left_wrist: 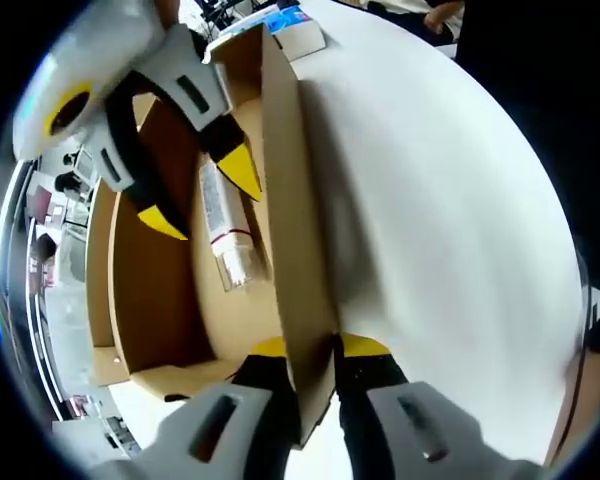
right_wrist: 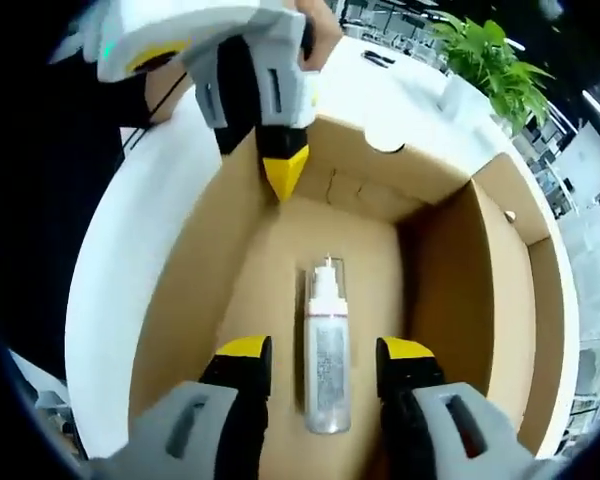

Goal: Operate the shoe box by opening the lid, removing the specified soft item, and placing it in the target area until the item is outside and the box remains undamaged.

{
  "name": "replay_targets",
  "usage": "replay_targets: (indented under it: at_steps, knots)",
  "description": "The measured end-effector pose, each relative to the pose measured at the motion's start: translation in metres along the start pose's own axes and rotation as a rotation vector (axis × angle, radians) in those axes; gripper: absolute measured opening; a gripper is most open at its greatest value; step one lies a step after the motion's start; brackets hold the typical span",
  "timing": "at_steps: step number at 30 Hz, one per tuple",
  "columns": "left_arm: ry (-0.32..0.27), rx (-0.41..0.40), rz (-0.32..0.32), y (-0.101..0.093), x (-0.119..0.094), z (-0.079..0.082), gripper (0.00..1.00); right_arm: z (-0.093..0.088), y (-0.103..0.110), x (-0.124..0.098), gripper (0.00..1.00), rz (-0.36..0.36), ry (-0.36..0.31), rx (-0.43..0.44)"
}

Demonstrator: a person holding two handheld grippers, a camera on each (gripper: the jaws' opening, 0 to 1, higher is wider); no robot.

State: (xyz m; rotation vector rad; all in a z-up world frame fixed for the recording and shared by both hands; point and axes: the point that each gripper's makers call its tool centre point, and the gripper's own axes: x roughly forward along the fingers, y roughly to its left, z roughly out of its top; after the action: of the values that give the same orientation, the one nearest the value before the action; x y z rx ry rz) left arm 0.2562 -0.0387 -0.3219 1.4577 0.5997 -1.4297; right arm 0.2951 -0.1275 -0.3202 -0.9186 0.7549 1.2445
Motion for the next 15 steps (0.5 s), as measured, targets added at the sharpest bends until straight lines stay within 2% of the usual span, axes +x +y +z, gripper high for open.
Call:
replay_targets:
  at_steps: [5, 6, 8, 11, 15]
  knots:
    - [-0.001, 0.005, 0.000, 0.000, 0.000, 0.000, 0.12, -0.004, -0.004, 0.006, 0.42, -0.006, 0.001, 0.021]
    - [-0.002, 0.008, 0.000, 0.000, 0.000, 0.000, 0.12, -0.005, -0.003, 0.007, 0.42, -0.001, -0.007, 0.065]
    - [-0.002, 0.006, 0.000, 0.000, 0.000, 0.000, 0.12, -0.007, -0.004, 0.007, 0.42, -0.009, -0.005, 0.100]
    - [-0.001, 0.005, -0.001, 0.000, 0.000, 0.000, 0.12, -0.005, -0.005, 0.010, 0.42, -0.016, -0.053, 0.077]
    - [0.000, 0.004, -0.001, 0.001, 0.000, 0.000, 0.12, -0.010, -0.002, 0.014, 0.39, -0.004, -0.048, 0.100]
